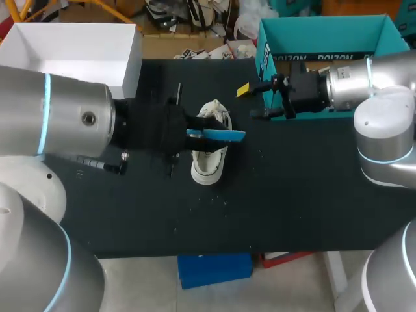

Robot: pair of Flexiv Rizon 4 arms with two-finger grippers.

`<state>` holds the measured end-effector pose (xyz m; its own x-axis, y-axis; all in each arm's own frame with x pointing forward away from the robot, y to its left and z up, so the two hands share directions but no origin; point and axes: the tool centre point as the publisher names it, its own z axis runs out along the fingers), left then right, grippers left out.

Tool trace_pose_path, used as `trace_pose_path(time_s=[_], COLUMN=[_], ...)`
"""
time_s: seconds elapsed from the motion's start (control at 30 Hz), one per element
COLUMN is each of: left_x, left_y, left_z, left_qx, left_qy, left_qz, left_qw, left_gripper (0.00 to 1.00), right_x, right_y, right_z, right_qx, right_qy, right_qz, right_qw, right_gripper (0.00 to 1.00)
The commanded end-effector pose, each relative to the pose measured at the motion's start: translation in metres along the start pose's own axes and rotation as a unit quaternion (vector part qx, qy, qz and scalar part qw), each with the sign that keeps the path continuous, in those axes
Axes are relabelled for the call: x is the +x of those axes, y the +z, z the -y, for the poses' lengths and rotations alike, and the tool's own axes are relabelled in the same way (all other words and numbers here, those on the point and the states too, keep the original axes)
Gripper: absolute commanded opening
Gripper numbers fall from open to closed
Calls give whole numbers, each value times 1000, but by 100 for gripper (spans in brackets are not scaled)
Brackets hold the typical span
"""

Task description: Take the shoe out of the shoebox, open the shoe tongue, remove and reinsert the insole, then place the shoe into the shoebox

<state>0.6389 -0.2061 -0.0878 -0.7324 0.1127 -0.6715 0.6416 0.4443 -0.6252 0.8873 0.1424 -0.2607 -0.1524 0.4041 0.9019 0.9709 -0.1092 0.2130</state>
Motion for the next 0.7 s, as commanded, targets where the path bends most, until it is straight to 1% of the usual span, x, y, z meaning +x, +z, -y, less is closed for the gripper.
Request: trace_pose_path(time_s=[0.03,0.2,0.23,0.3,0.37,0.4,0.47,0.5,0.6,0.7], left_x=[34,34,40,54,66,71,81,85,94,99], left_y=[-10,-10,-9,-9,-9,-9,-7,-7,-4,-2], left_z=[-2,-2,-1,-2,-9,-12,-22,-26,-38,-52], left_qx=[4,4,-5,14,15,24,27,36,43,39], left_qy=[2,2,17,45,60,72,82,90,101,101], left_qz=[55,55,53,78,90,99,105,110,110,108], left_qw=[999,999,998,996,994,992,991,989,988,988], left_gripper=[0,0,0,0,0,0,0,0,0,0], right_x=[0,0,0,0,0,0,0,0,0,0], right_y=[2,2,2,2,2,2,2,2,2,2], right_z=[0,0,0,0,0,0,0,0,0,0], right_qx=[-1,-1,-1,-1,-1,-1,-1,-1,-1,-1], right_qy=[0,0,0,0,0,0,0,0,0,0], right_qz=[0,0,0,0,0,0,0,0,0,0], right_qw=[1000,1000,1000,1000,1000,1000,1000,1000,1000,1000], right_gripper=[100,100,100,100,100,100,100,100,100,100])
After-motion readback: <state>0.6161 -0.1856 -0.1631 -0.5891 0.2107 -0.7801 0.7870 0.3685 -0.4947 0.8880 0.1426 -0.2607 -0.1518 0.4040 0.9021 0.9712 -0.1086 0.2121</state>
